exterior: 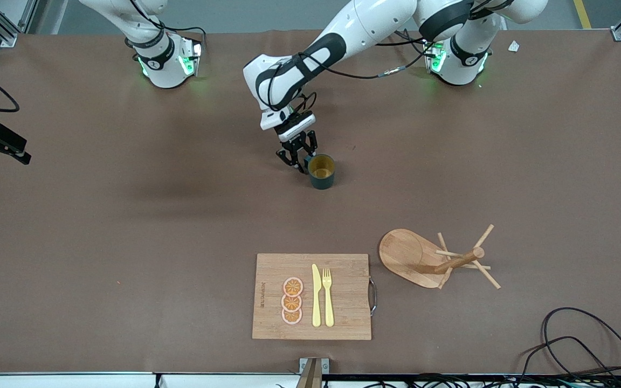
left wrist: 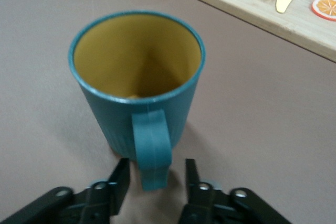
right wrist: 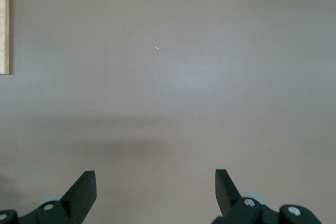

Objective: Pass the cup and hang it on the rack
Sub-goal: 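Lower the left gripper and grasp the teal mug handle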

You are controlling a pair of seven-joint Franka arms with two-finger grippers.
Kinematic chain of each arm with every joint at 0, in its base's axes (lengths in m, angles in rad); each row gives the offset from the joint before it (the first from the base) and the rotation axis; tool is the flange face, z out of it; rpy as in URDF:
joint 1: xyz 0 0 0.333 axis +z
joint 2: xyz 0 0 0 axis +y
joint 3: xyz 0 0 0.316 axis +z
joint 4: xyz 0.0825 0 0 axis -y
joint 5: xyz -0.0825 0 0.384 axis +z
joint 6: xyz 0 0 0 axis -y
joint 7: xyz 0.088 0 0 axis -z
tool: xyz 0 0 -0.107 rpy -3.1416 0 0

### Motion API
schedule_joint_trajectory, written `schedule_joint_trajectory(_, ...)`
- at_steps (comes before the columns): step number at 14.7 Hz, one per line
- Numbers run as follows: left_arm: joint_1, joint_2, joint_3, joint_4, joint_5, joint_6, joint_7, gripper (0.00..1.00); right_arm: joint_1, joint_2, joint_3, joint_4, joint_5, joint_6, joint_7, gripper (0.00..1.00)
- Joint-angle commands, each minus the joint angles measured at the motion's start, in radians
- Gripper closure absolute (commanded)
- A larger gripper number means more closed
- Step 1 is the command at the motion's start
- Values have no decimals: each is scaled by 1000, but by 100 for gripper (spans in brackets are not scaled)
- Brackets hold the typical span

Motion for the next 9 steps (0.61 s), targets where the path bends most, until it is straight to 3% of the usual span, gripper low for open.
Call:
schedule_joint_trajectory(1, -8, 19, 8, 14, 18, 16, -15, 84, -22, 0, 11, 6, 18, -9, -25, 0)
schedule_joint_trajectory(7, -5, 14, 8, 16, 17, 22, -11, 99, -23, 1, 11, 14, 18, -9, -37, 0)
schedule_joint_trajectory(9, 21, -9, 5, 25, 9, 22, 26, 99, -23, 1, 11, 14, 18, -9, -37, 0)
